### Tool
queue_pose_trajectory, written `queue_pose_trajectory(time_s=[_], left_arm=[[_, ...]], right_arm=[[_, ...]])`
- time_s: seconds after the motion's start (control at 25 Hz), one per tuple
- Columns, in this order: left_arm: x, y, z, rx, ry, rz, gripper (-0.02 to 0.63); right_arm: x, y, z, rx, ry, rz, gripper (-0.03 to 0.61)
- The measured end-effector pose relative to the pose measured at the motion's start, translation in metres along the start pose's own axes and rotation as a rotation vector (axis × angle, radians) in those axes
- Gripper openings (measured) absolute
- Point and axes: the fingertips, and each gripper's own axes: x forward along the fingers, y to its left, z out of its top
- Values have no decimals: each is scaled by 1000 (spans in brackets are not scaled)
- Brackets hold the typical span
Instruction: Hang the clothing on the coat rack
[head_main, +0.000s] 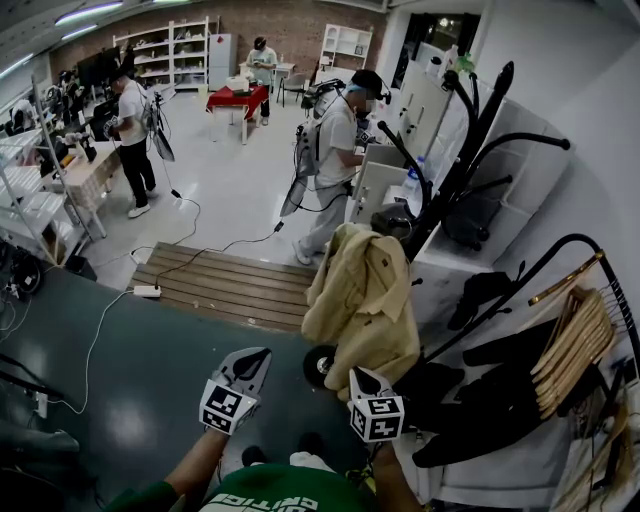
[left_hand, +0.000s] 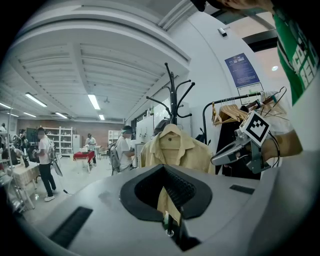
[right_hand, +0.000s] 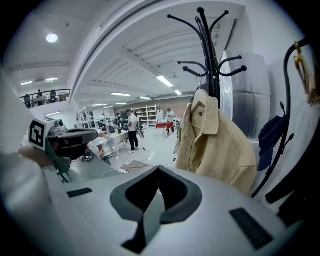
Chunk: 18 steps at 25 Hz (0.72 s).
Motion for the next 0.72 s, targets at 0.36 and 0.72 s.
queue_pose_trajectory(time_s=[0.36,0.72], left_arm=[[3,0,-1,-2,-1,1,3],[8,2,-3,-15,-1,1,3]], right_arm=[[1,-5,0,0,-3,-5,8],[4,-9,2,-20,-9,-14,8]])
